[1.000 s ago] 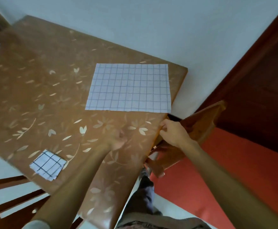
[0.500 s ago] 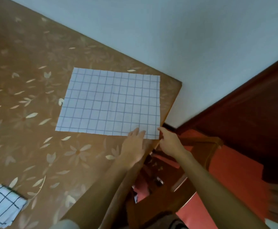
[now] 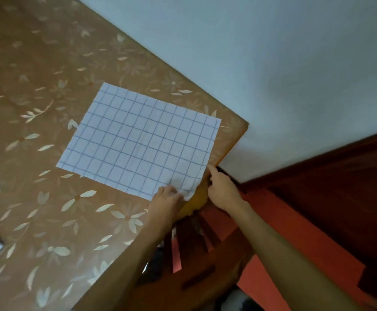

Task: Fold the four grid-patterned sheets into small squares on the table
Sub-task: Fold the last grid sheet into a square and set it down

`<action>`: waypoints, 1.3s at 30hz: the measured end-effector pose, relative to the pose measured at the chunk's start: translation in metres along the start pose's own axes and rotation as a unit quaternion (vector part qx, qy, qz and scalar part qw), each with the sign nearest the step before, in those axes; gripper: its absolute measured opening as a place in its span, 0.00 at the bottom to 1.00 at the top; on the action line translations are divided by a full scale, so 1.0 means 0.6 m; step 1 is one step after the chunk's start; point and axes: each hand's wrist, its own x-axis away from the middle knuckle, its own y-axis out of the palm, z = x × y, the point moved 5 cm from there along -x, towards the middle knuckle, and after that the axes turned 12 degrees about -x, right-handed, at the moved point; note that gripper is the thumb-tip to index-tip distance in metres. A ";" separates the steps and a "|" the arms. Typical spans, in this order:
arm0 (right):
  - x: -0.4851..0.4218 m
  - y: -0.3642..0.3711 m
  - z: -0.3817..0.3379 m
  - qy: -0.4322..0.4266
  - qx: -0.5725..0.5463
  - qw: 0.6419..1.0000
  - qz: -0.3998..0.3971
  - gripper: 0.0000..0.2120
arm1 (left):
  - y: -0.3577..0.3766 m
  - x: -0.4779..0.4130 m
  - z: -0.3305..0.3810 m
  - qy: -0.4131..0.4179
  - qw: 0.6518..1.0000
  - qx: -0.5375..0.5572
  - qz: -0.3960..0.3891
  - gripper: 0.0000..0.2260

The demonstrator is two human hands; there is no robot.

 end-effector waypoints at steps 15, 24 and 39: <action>-0.140 -0.040 -0.025 -0.001 0.117 0.986 0.122 0.31 | -0.018 0.131 -0.123 -0.280 0.928 0.240 0.050 0.08; -0.128 -0.042 -0.053 -0.071 -0.086 0.990 0.085 0.15 | -0.010 0.123 -0.118 -0.209 0.955 0.209 0.001 0.06; 0.051 0.112 -0.153 -0.430 0.149 0.884 -0.109 0.44 | -0.028 0.148 -0.144 -0.272 0.837 0.474 0.032 0.18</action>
